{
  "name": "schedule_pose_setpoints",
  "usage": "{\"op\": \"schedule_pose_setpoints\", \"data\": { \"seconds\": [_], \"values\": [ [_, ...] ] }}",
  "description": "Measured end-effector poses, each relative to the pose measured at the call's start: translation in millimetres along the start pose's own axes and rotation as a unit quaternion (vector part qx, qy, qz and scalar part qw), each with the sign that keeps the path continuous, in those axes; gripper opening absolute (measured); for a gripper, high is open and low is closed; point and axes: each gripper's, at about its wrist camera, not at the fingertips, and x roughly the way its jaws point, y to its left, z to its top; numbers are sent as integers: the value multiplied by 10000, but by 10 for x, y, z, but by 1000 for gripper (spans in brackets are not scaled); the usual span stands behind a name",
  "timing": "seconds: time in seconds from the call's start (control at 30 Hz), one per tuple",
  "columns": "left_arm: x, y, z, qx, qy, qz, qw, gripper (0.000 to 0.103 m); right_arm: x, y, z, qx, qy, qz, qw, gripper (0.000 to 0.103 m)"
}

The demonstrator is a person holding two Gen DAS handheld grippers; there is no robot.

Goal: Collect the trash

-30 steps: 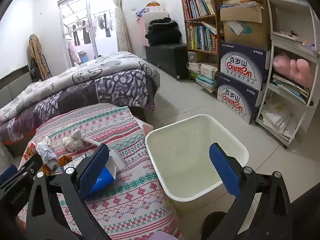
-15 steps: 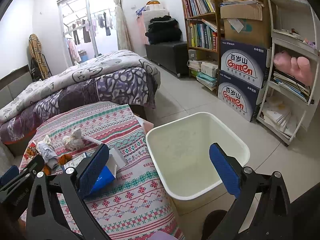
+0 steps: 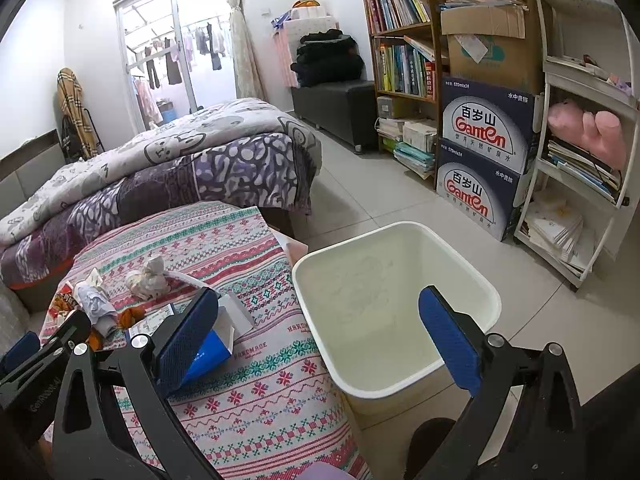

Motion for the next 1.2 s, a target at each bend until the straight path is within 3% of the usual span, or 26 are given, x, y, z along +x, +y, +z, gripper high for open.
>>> {"op": "schedule_pose_setpoints", "data": {
  "seconds": [0.73, 0.97, 1.1, 1.2],
  "values": [
    [37, 17, -5, 53, 51, 146, 9999, 95, 8, -22, 12, 50, 35, 20, 10000, 96],
    [268, 203, 166, 588, 744, 719, 9929, 96, 76, 98, 108, 412, 609, 195, 9971, 96],
    [407, 517, 408, 544, 898, 581, 9928, 96, 185, 269, 234, 299, 1097, 366, 9928, 96],
    [656, 841, 562, 818, 1598, 347, 9831, 96, 347, 413, 332, 72, 1607, 626, 9850, 96]
  ]
}}
